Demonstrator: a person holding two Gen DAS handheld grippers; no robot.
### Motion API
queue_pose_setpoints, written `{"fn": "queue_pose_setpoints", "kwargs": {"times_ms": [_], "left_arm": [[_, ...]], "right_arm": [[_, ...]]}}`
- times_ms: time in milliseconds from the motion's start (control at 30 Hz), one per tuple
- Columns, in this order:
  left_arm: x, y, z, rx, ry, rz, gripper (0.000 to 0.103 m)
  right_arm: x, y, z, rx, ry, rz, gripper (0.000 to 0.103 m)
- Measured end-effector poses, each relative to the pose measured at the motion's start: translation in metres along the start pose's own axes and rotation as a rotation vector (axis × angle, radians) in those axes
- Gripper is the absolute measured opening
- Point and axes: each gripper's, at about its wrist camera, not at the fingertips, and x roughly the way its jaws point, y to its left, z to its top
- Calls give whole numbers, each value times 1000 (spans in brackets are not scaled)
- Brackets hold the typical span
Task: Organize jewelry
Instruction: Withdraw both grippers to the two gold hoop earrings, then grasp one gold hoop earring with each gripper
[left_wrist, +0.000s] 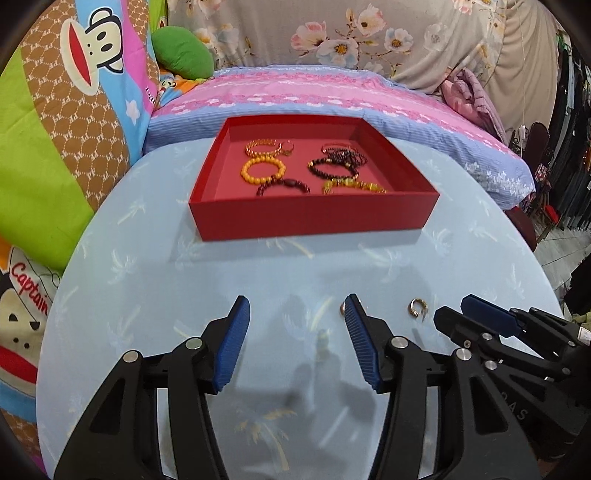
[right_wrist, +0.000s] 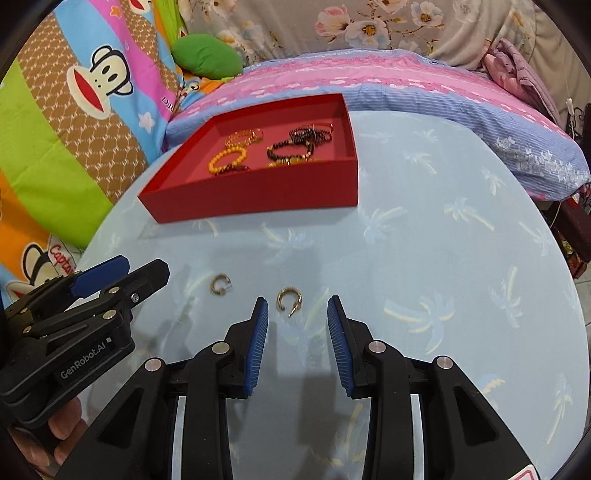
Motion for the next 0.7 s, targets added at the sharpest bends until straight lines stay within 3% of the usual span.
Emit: {"fn": "queue_pose_setpoints", "kwargs": {"times_ms": [533, 633, 700], "left_arm": [[16, 8, -9, -47, 44, 1, 51], [18, 7, -9, -46, 51, -8, 51], [18, 5, -10, -43, 53, -15, 53]], "right_arm": [[28, 13, 1, -37, 4, -38, 33], [30, 17, 2, -61, 1, -57, 26], [29, 18, 0, -74, -1, -73, 16]]}}
